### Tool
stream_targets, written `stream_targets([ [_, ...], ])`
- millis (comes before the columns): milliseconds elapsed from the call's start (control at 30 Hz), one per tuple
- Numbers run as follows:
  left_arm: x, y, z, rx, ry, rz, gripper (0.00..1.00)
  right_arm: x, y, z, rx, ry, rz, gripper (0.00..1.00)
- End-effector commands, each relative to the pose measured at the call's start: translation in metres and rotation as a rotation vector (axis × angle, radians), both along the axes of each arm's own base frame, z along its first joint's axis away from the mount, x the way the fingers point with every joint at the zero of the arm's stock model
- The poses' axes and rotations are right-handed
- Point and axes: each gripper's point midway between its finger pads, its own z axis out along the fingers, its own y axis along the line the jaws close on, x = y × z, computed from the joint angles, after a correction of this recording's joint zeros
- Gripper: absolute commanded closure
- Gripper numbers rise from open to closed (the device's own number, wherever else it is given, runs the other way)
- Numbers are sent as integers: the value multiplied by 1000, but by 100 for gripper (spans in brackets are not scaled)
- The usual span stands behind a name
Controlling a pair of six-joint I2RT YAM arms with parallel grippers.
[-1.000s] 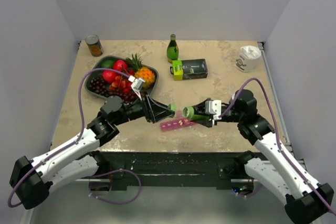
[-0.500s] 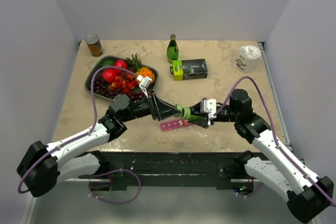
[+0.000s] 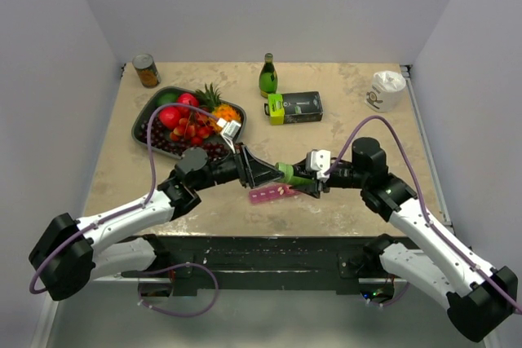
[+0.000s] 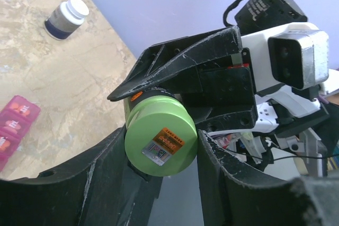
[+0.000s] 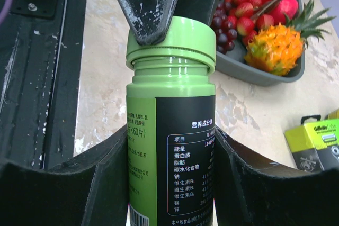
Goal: Sort the pills into containers
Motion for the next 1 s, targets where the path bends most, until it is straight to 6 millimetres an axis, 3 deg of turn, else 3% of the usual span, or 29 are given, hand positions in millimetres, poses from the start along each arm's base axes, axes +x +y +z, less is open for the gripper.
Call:
stream_targets([
  [0,-2,-10,21,10,-68,-11,100,20,0,30,11,-70,-82,100],
  [167,0,-17,11,89,-62,-10,100,21,1,27,-29,-31,-95,100],
  [533,3,-23,-22,264,-59,-39,100,15,8,47,26,51,-92,100],
  [667,8,-18,-26,326,-80,-14,100,13,6,45,9,56,-89,100],
  [967,-1,-18,-33,412,-108,-115,100,6,7,45,-15,27,-32,100],
])
